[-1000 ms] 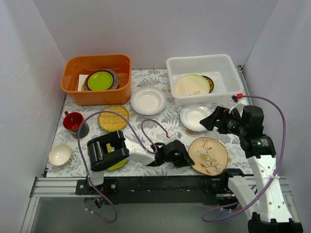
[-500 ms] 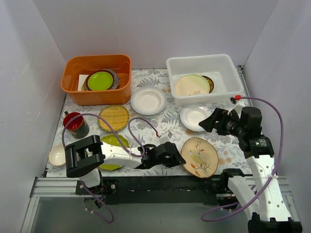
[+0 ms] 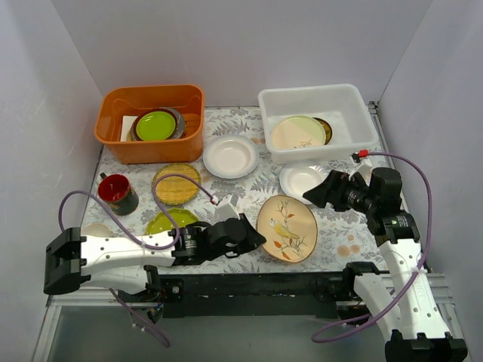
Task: Place the plates into the plastic bin on the countertop
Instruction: Pick up the plate at the center of the board.
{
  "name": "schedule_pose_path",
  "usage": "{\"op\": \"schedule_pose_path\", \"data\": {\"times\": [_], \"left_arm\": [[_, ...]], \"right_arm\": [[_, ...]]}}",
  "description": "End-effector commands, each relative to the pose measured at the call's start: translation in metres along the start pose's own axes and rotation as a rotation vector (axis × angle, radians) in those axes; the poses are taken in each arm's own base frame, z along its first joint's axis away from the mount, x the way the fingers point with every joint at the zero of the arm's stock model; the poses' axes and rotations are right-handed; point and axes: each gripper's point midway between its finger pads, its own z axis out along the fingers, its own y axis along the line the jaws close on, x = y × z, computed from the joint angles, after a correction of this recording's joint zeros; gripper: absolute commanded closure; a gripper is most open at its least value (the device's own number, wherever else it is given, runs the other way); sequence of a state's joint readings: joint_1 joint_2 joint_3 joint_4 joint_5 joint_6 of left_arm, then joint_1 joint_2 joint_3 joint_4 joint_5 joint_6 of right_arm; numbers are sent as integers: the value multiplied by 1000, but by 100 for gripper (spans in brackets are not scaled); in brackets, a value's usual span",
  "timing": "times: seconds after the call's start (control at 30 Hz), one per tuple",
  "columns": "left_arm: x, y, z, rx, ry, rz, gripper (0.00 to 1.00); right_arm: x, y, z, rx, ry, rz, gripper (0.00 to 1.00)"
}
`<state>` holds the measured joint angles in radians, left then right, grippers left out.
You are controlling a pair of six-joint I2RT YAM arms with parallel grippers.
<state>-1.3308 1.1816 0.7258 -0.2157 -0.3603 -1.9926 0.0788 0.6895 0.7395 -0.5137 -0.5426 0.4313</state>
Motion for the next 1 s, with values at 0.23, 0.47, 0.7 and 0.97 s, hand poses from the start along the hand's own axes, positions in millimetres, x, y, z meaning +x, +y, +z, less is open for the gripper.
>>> {"op": "schedule_pose_path", "data": {"times": [0.23, 0.47, 0.7, 0.97], "left_arm": [[-72, -45, -71, 179, -227, -115, 100], [-84, -55, -89, 216, -255, -113, 100], [-88, -74, -96, 271, -254, -94, 100], [-84, -98, -97, 347, -226, -80, 100]], "right_arm": [[3, 20, 9, -178, 6, -12, 4], [13, 27, 12, -258, 36, 23, 3], [27, 29, 15, -331, 71, 35, 3], [42, 30, 16, -389, 120, 56, 12]]}}
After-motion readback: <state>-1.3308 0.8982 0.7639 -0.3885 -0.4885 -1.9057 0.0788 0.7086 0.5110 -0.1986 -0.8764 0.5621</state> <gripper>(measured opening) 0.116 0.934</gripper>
